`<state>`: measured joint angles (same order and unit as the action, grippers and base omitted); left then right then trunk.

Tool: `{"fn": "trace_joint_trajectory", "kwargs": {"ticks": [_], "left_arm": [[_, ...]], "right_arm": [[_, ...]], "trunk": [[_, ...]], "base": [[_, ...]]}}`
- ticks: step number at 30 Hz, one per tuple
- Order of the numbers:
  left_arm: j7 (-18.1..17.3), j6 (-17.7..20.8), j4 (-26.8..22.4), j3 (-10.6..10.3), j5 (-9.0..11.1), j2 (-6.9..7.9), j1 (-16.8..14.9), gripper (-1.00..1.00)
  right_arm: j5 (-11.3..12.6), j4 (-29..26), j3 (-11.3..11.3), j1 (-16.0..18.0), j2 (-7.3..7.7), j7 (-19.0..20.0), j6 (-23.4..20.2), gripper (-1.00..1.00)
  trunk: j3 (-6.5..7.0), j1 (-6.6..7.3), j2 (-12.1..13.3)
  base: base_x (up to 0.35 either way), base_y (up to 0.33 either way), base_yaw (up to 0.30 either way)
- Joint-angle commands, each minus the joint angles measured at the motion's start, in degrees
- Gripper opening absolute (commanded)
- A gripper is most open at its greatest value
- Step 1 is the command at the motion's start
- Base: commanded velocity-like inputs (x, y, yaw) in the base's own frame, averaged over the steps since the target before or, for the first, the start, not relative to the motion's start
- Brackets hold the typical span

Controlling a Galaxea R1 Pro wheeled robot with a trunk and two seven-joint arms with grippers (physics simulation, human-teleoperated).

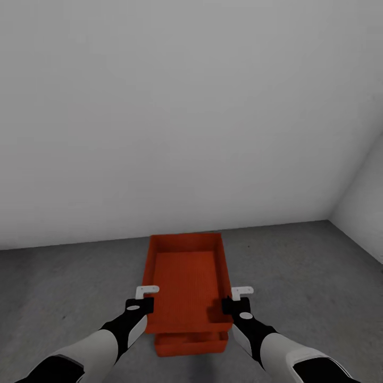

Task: Move the two storage containers from the living room to the garage. In the garage, place one container on the floor and stack the other container on top of it (either order is fine).

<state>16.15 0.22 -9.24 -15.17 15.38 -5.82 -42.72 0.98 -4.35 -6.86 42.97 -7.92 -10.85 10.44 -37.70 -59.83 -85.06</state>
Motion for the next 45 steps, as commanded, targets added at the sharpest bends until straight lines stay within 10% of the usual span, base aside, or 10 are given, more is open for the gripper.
{"fn": "trace_joint_trajectory", "kwargs": {"ticks": [1, 12, 14, 45], "left_arm": [[0.9, -1.3, -1.7, 3.6, 1.8, 0.02, -0.1, -1.00], [0.9, -1.3, -1.7, 3.6, 1.9, 0.02, -0.1, -1.00], [0.2, -0.4, -0.3, -1.2, 1.3, 0.11, 0.0, -1.00], [0.3, -0.1, 1.1, -8.0, 8.6, 0.11, 0.1, -1.00]], "right_arm": [[0.7, 2.9, 1.8, 0.0, 0.01, -4.9, 0.3, -1.00], [0.7, 2.9, 1.8, 0.0, 0.03, -4.9, 0.3, -1.00], [0.0, 0.4, -0.2, 0.0, 0.00, -0.9, 0.2, -1.00], [-14.9, 1.9, 14.4, 0.0, 0.24, 0.3, 0.0, -1.00]], "trunk": [[-0.04, 0.00, 0.0], [-0.04, 0.00, 0.0], [-0.05, 0.00, 0.0], [-0.05, 0.00, 0.0]], "base": [[0.000, 0.000, -0.020], [0.000, 0.000, -0.004], [0.000, 0.000, 0.000], [0.000, 0.000, 0.000]]}}
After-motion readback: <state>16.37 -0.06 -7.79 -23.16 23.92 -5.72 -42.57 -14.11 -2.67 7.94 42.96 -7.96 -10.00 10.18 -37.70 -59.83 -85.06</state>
